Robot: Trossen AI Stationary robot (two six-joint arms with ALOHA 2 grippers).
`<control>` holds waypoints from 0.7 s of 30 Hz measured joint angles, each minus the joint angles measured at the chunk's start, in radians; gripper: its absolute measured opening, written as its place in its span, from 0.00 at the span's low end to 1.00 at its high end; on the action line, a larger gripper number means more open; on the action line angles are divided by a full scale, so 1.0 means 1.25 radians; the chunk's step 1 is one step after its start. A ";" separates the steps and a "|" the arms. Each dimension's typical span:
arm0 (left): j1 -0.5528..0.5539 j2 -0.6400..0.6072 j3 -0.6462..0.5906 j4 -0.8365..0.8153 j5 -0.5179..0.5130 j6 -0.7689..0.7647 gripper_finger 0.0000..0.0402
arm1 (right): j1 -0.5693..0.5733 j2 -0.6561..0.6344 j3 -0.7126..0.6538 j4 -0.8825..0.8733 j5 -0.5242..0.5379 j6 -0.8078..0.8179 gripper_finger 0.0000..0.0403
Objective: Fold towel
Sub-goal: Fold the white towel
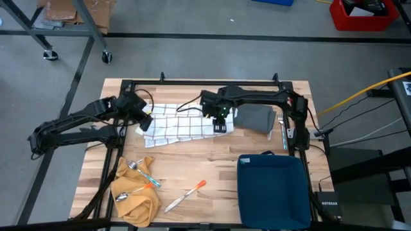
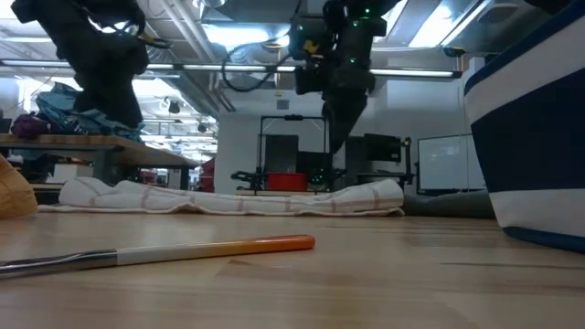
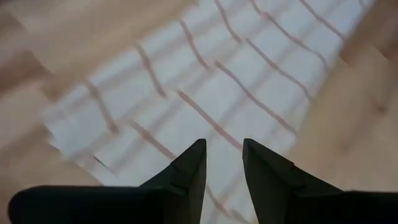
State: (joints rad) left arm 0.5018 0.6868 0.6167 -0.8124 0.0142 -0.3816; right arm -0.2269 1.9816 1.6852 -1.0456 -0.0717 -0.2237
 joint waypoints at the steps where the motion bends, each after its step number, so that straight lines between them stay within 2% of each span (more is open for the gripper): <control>1: 0.000 0.008 0.000 0.016 -0.023 0.000 0.24 | 0.007 0.002 0.000 0.007 0.000 0.014 0.42; 10: -0.001 0.136 -0.039 0.133 -0.088 -0.045 0.24 | 0.053 0.099 0.000 0.028 0.023 0.167 0.42; 16: 0.000 0.253 -0.055 0.144 -0.200 -0.087 0.24 | 0.056 0.153 0.000 0.025 0.049 0.249 0.42; 21: 0.000 0.360 -0.058 0.139 -0.205 -0.087 0.24 | 0.056 0.179 0.000 0.028 0.049 0.260 0.42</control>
State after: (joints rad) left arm 0.5014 1.1364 0.5438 -0.6385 -0.2423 -0.4908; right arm -0.1566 2.2051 1.6852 -1.0106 -0.0100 0.1015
